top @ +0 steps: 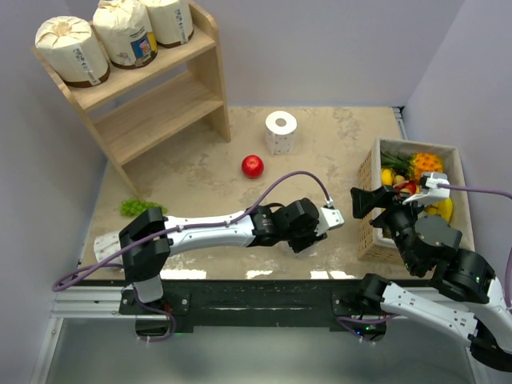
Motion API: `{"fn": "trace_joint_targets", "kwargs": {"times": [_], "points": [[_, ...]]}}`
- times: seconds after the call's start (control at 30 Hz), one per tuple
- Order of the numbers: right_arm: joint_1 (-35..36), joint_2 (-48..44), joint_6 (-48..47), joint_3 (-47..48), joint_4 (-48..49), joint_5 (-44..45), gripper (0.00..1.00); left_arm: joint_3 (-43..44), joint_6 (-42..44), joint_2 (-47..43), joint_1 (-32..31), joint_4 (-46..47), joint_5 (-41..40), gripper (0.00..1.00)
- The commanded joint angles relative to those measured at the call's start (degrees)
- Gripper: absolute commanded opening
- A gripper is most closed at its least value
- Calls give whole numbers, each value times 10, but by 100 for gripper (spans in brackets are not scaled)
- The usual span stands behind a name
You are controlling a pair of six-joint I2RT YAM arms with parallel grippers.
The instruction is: Place and organize the paper towels onto the shelf
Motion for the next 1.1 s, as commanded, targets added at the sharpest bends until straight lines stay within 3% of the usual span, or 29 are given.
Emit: {"fn": "trace_joint_targets", "kwargs": {"times": [0.0, 0.17, 0.3, 0.5, 0.77, 1.07], "points": [[-1, -7, 0, 3, 11, 11, 86, 11, 4, -15, -1, -14, -34, 41], [-1, -8, 0, 2, 12, 11, 86, 27, 20, -53, 0, -43, -90, 39], [0, -7, -1, 4, 16, 9, 86, 61, 40, -80, 7, -83, -211, 34], [-1, 2, -4, 2, 23, -3, 86, 130, 103, -101, 68, -123, -311, 36], [-1, 6, -7, -9, 39, -28, 87, 173, 258, -118, 210, -18, -365, 38], [-1, 8, -21, -1, 44, -36, 87, 268, 344, -42, 333, 30, -332, 38]]}}
